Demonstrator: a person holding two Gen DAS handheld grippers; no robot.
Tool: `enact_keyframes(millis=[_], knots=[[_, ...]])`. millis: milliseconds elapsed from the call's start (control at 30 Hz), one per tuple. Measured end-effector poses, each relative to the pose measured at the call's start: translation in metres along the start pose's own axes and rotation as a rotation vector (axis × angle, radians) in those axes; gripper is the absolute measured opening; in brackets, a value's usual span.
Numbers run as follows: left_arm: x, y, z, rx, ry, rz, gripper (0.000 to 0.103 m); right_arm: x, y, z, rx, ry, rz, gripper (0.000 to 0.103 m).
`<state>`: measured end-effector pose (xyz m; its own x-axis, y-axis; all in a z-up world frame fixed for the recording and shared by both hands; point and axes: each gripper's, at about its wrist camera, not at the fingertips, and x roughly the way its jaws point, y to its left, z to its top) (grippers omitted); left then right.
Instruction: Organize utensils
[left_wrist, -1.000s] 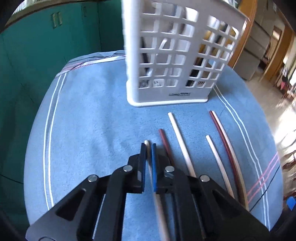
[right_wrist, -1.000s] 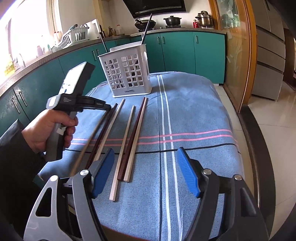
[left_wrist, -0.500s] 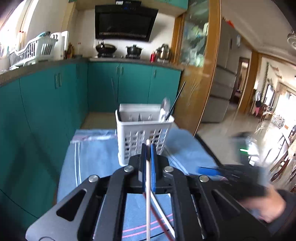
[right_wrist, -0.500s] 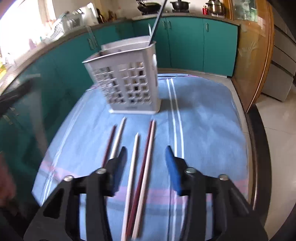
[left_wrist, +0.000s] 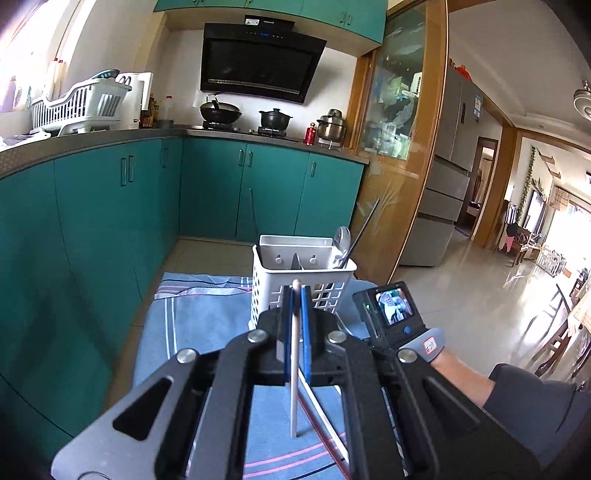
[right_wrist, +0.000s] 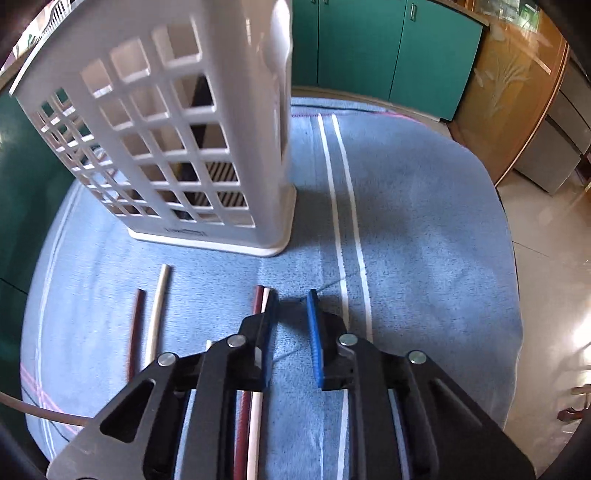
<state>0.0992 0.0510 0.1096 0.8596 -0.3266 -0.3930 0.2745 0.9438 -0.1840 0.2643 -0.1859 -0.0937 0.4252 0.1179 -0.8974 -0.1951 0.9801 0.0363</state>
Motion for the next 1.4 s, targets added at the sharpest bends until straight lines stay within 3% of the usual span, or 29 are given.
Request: enact_keyframes(millis=[400, 500, 700, 900, 1100, 1200, 1400], knots=[[0.001, 0.002, -0.001, -0.011, 0.013, 0.002, 0.004, 0.000, 0.036, -0.001, -0.096, 0.022, -0.097, 0.017], [0.001, 0.002, -0.001, -0.015, 0.014, 0.003, 0.004, 0.000, 0.056, -0.003, -0.178, 0.019, -0.176, 0.017], [0.000, 0.003, 0.000, -0.016, 0.015, 0.002, 0.004, -0.004, 0.045, -0.006, -0.137, 0.010, -0.136, 0.020], [0.000, 0.004, 0.001, -0.016, 0.015, 0.003, 0.004, -0.003, 0.044, -0.001, -0.124, 0.012, -0.166, 0.020], [0.000, 0.006, 0.001, -0.022, 0.016, 0.007, 0.004, -0.008, 0.029, -0.008, -0.073, -0.016, -0.171, 0.041], [0.001, 0.007, 0.001, -0.028, 0.017, 0.005, 0.004, -0.010, 0.028, -0.014, -0.104, -0.041, -0.244, 0.054], [0.001, 0.005, -0.001, -0.022, 0.016, 0.005, 0.004, -0.014, 0.030, -0.026, -0.127, -0.092, -0.319, 0.056]])
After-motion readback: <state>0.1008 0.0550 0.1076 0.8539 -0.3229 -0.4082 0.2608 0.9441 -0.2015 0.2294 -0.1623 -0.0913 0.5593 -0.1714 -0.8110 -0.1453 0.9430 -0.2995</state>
